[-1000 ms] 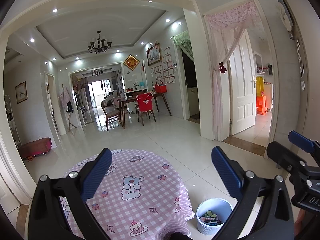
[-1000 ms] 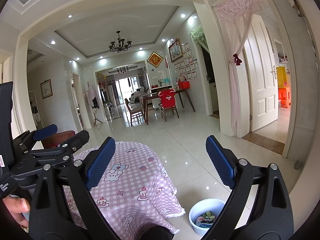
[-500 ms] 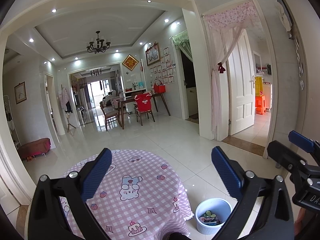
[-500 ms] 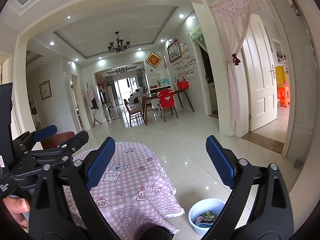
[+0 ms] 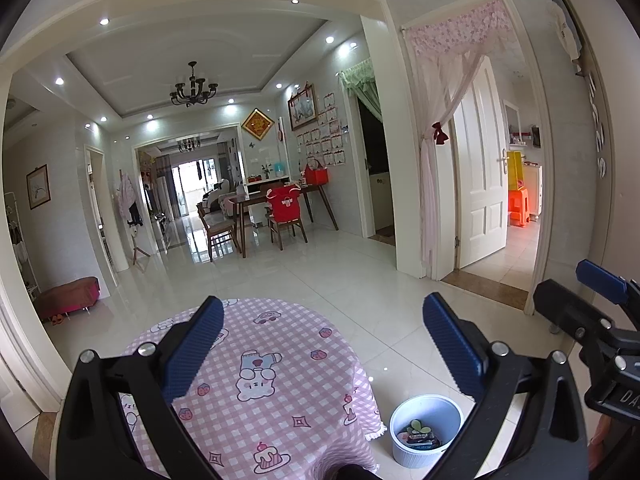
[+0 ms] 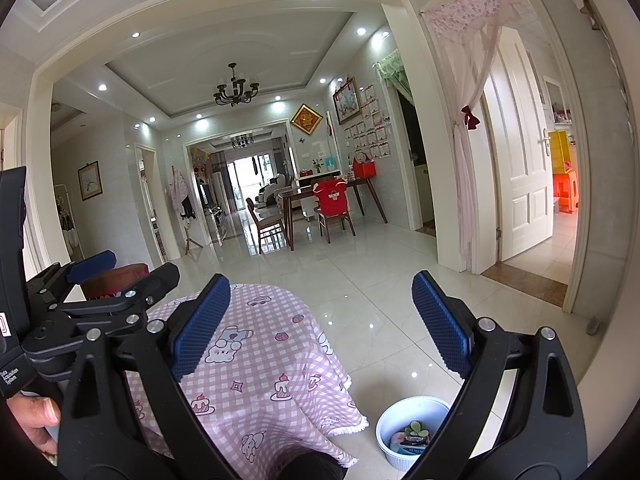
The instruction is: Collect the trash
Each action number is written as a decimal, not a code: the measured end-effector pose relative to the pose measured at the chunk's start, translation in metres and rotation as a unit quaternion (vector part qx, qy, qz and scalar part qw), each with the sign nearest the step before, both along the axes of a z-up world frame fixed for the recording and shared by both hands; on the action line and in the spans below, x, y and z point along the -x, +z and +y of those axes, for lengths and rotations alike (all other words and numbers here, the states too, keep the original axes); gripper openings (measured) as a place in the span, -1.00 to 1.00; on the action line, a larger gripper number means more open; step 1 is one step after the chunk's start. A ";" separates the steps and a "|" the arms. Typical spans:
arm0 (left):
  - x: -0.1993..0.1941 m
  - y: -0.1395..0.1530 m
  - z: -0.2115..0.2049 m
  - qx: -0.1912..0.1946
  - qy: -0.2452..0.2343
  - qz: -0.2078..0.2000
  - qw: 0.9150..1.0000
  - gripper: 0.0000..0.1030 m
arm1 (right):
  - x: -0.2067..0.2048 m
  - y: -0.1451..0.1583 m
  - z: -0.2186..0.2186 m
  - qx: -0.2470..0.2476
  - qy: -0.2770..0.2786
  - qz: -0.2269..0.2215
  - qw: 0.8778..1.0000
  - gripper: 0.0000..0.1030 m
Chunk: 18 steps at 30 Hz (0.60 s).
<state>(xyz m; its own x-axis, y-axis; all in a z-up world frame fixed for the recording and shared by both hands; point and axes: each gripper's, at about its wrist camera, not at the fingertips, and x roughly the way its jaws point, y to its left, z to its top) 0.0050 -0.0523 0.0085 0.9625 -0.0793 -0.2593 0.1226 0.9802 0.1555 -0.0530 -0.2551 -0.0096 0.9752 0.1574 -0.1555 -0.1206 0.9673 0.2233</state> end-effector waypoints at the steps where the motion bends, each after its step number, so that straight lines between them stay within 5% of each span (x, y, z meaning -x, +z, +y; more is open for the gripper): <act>1: 0.000 -0.001 0.000 0.000 0.000 0.000 1.000 0.90 | 0.000 0.000 0.000 0.000 0.000 0.000 1.000 0.76; 18: -0.002 -0.004 0.000 -0.002 -0.003 0.004 1.000 0.90 | -0.001 -0.005 0.003 -0.002 0.000 0.006 1.000 0.76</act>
